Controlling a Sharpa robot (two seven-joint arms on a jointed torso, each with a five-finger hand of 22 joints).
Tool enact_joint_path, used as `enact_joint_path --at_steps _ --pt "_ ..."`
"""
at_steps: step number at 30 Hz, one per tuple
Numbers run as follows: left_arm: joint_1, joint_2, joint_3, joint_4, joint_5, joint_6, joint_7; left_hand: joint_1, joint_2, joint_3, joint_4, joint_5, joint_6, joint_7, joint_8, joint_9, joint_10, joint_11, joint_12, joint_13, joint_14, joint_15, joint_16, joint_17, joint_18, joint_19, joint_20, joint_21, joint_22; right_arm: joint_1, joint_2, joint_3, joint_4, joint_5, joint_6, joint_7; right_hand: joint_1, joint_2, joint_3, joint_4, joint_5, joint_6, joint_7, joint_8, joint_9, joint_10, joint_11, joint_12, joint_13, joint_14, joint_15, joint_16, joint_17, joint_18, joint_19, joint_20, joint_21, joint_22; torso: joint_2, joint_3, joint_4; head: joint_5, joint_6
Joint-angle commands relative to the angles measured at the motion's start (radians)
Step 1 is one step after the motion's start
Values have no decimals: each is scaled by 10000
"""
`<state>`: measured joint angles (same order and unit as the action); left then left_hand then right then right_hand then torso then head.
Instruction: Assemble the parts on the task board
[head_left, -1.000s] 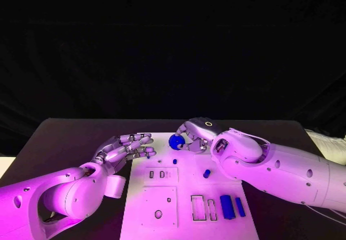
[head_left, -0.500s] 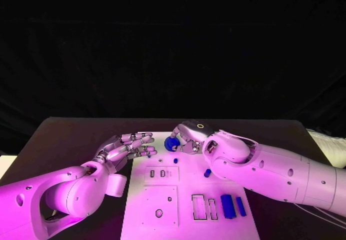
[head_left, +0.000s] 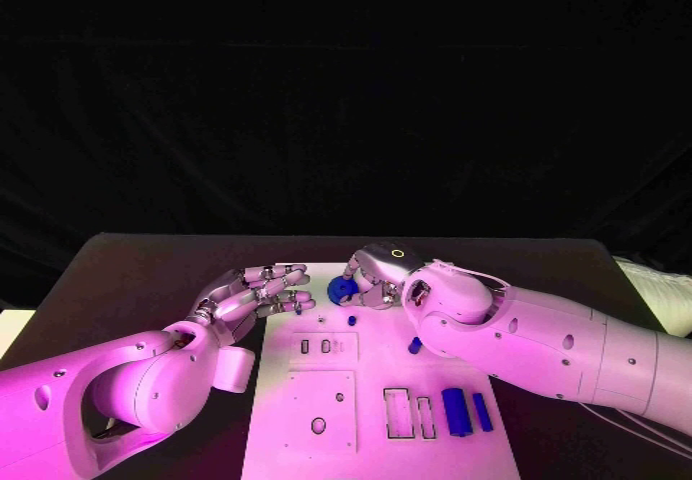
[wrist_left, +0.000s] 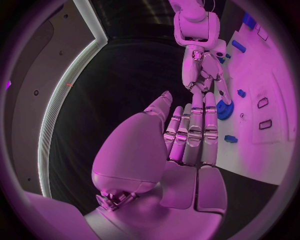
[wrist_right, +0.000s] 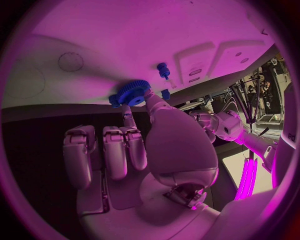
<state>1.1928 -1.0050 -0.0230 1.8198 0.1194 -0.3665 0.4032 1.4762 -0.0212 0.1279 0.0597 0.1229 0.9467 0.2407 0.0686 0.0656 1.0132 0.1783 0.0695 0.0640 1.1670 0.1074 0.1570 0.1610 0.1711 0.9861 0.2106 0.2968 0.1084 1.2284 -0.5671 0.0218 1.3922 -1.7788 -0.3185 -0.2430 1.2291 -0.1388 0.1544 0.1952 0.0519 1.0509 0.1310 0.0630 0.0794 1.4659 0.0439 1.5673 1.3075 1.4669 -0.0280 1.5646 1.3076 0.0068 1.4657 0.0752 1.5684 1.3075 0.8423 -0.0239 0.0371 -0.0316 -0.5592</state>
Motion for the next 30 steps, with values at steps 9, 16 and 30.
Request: enact_joint_path --at_steps 9,16,30 --pt "10 17 7 8 8 222 -5 -37 -51 -3 -89 -35 -100 16 -39 -9 -96 17 -19 -15 18 58 -55 18 86 -27 35 -43 -25 -19 34 -19 -110 94 676 -300 -1232 674 -1110 952 883 -427 140 1 -95 1049 172 35 2633 1039 177 62 2632 -68 1051 204 23 2633 3 -4 -1 -14 20" --pt "10 9 7 10 8 214 -7 -62 -56 -8 -89 -38 -113 20 -41 -10 -112 22 -21 -15 19 63 -65 21 85 -31 40 -46 -28 -18 19 -24 -147 259 756 -375 -1178 828 -1179 936 973 -397 135 15 -87 1049 170 35 2633 1039 179 62 2632 -68 1051 210 23 2633 3 2 -3 -22 18" --pt "10 -56 6 15 9 207 -9 -62 -56 -8 -89 -38 -113 20 -41 -10 -112 22 -21 -15 19 63 -65 21 85 -31 40 -46 -28 -74 -835 28 507 840 -991 186 -908 1030 -1355 896 1118 -342 117 13 -81 1049 154 35 2633 1039 166 62 2632 -68 1051 202 23 2633 -5 26 -67 10 80"
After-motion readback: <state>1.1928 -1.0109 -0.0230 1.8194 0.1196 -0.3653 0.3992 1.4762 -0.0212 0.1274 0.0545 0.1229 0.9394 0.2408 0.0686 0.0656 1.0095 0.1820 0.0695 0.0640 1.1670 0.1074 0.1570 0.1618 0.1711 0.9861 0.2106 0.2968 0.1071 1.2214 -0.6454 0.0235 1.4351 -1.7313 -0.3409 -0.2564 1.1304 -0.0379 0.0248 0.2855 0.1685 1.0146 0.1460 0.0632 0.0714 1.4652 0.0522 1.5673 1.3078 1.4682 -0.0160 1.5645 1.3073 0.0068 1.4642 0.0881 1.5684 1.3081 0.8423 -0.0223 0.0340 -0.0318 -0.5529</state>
